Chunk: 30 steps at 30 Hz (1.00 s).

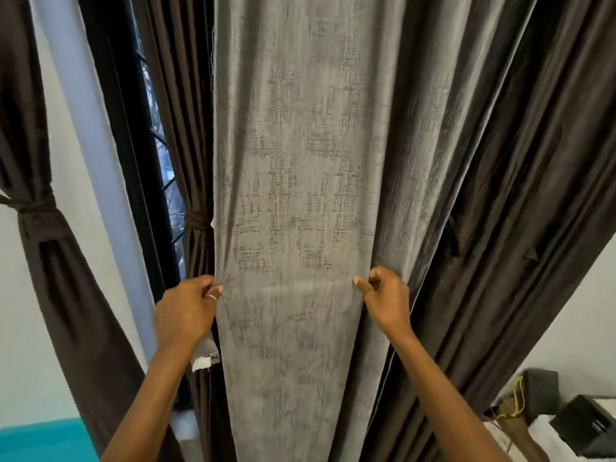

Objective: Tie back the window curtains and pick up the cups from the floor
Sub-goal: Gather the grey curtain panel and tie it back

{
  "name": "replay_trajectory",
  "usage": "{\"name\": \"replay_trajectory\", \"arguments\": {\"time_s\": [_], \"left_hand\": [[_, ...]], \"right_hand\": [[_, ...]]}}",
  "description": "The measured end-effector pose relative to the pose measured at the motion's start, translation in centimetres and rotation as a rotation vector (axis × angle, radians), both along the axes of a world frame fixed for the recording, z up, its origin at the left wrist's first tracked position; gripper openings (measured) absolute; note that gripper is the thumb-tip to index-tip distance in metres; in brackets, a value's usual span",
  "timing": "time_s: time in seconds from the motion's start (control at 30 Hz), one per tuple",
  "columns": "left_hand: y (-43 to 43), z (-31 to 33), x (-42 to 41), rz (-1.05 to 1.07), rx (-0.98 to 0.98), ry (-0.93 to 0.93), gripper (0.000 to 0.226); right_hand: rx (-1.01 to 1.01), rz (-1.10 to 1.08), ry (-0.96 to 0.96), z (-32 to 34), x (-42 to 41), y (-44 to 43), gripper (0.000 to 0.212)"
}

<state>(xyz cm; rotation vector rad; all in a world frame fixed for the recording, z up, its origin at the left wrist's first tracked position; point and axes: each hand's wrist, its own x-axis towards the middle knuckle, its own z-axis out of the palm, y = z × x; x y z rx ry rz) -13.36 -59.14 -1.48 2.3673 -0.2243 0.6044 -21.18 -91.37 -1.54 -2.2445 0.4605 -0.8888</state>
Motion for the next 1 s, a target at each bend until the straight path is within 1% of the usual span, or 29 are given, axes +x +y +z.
{"name": "replay_trajectory", "arguments": {"time_s": [0.1,0.23,0.37,0.5,0.57,0.63,0.73,0.8,0.87,1.0], "left_hand": [[-0.9,-0.1,-0.7,0.004,-0.043,0.015,0.042],[-2.9,-0.7,-2.1,-0.036,-0.08,-0.009,0.045],[-6.1,-0.9,-3.6,-0.101,-0.078,-0.005,0.051],[-9.2,-1.1,-4.5,-0.129,-0.035,0.015,0.048],[-10.2,-1.0,-4.9,-0.146,-0.043,0.035,0.039],[-10.6,-0.9,-5.3,-0.151,-0.043,0.037,0.03],[-10.6,-0.7,-5.3,-0.196,-0.05,0.029,0.032],[-10.3,-0.6,-5.1,-0.243,-0.039,0.036,0.029],[-10.0,-0.5,-4.9,-0.282,-0.03,0.065,0.027],[-10.2,0.2,-5.5,-0.348,-0.01,0.106,0.031]], "right_hand": [[0.014,-0.019,-0.022,-0.4,-1.0,1.2,0.036],[0.03,0.053,-0.091,-1.5,-1.6,3.6,0.039],[0.025,0.148,-0.088,-3.0,-1.1,6.5,0.031],[0.028,0.253,-0.116,-3.2,-0.4,9.1,0.024],[0.038,0.294,-0.106,-3.2,-0.2,10.0,0.022],[0.042,0.295,-0.1,-3.4,-0.2,10.3,0.022],[0.03,0.292,-0.106,-3.8,-0.3,10.2,0.022],[0.02,0.303,-0.106,-3.8,-0.4,10.1,0.019],[-0.006,0.292,-0.091,-3.8,-0.4,10.3,0.015],[-0.028,0.269,-0.103,-4.1,0.0,10.4,0.016]]}}
